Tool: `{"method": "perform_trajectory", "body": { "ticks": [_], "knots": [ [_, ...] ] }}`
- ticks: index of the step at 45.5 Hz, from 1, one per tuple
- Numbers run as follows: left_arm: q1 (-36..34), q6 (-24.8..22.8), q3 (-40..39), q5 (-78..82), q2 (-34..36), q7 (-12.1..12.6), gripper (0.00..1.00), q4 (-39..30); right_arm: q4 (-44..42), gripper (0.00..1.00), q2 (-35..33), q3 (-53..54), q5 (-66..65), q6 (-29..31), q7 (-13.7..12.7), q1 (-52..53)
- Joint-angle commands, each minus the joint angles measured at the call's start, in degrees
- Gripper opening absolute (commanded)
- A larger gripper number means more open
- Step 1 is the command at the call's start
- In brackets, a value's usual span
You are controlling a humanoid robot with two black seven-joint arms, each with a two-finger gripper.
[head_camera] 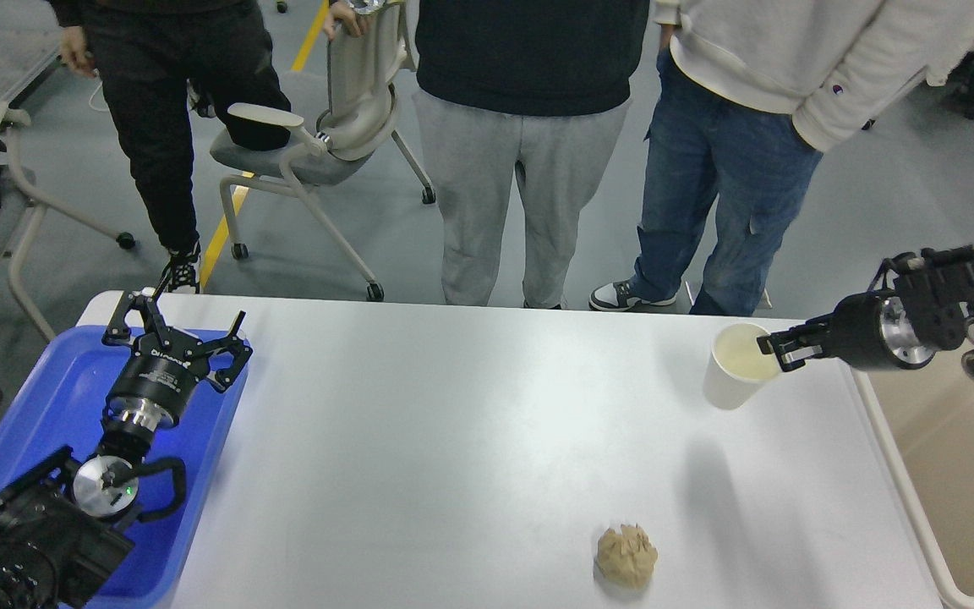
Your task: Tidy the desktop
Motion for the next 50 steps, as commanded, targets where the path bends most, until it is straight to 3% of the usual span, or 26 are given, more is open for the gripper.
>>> {"method": "perform_trajectory", "body": {
  "ticks": [1,15,22,31,38,44,50],
  "knots": [
    [0.01,0.00,0.00,-0.02,0.00,0.00,1.00,-0.02,9.16,0.00,-7.26,0.12,7.45,8.43,0.88,11.52],
    [0.01,0.00,0.00,-0.02,0.00,0.00,1.00,0.07,8.81,0.00,-9.02,0.21,10.01,9.76,0.80,15.57],
    [0.01,0.00,0.00,-0.02,0.00,0.00,1.00,0.07,4.60,0.00,-12.97,1.17,11.14,8.09,0.80,14.34],
    [0.09,0.00,0.00,-0.02,0.00,0.00,1.00,0.07,-13.58,0.00,-15.79,1.26,29.50,0.01,1.06,6.35],
    [0.09,0.00,0.00,-0.02,0.09,0.00,1.00,-0.02,-30.90,0.00,-14.91,1.26,50.67,-1.23,1.94,-3.40],
    [0.09,0.00,0.00,-0.10,0.09,0.00,1.00,0.07,-42.24,0.00,-12.37,1.26,67.81,-1.49,1.94,-11.75],
    [0.09,0.00,0.00,-0.10,0.09,0.00,1.00,0.07,-54.89,0.00,-5.70,1.44,79.86,-1.67,1.85,-20.62]
  ]
}}
